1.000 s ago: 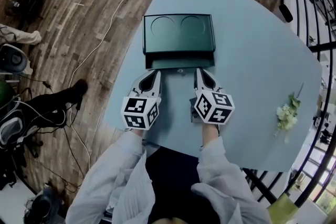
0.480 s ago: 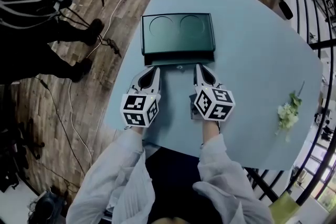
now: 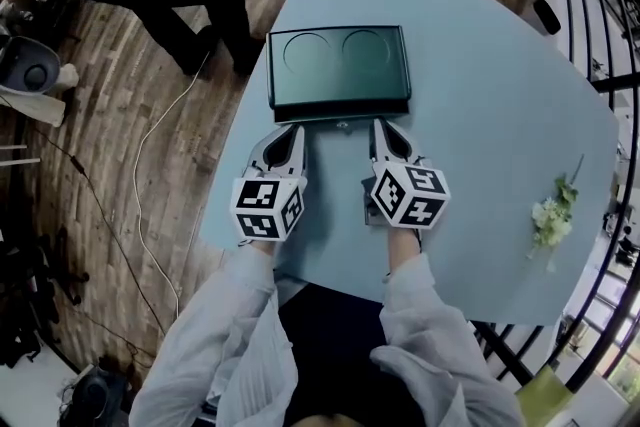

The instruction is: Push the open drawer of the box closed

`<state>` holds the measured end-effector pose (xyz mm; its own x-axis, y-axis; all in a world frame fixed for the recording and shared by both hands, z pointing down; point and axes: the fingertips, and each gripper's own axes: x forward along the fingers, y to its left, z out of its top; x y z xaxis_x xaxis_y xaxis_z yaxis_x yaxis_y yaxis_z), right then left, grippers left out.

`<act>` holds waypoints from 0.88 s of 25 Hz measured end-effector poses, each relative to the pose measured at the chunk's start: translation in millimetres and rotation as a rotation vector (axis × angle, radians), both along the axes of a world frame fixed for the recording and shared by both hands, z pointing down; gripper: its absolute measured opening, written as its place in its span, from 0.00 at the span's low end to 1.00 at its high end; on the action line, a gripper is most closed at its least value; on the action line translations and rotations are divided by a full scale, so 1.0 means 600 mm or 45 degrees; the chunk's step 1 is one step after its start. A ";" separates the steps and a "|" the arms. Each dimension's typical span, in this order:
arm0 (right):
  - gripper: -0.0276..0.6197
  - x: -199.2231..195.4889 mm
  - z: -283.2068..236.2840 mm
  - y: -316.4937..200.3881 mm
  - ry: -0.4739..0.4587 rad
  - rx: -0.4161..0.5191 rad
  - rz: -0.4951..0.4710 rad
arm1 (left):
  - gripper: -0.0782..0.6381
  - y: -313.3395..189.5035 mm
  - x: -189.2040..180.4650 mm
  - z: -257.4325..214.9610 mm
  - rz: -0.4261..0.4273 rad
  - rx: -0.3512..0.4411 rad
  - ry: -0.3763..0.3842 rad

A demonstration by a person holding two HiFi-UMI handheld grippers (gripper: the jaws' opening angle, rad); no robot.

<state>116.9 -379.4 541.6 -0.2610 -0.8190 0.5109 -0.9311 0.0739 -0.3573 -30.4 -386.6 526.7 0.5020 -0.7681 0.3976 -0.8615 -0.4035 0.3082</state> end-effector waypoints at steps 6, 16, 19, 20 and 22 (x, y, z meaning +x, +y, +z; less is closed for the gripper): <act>0.05 -0.001 -0.001 -0.008 -0.013 0.013 0.000 | 0.13 -0.008 -0.001 0.001 -0.011 0.002 -0.002; 0.05 -0.003 0.008 -0.018 -0.036 0.028 -0.007 | 0.13 -0.023 0.000 0.001 -0.019 0.008 -0.009; 0.05 -0.003 0.014 -0.020 -0.049 0.024 -0.010 | 0.13 -0.026 0.001 0.002 -0.021 0.010 -0.009; 0.05 -0.003 0.014 -0.021 -0.052 0.025 -0.008 | 0.13 -0.027 0.002 0.002 -0.022 0.012 -0.009; 0.05 -0.003 0.013 -0.022 -0.056 0.029 -0.004 | 0.13 -0.029 0.002 0.001 -0.023 0.012 -0.009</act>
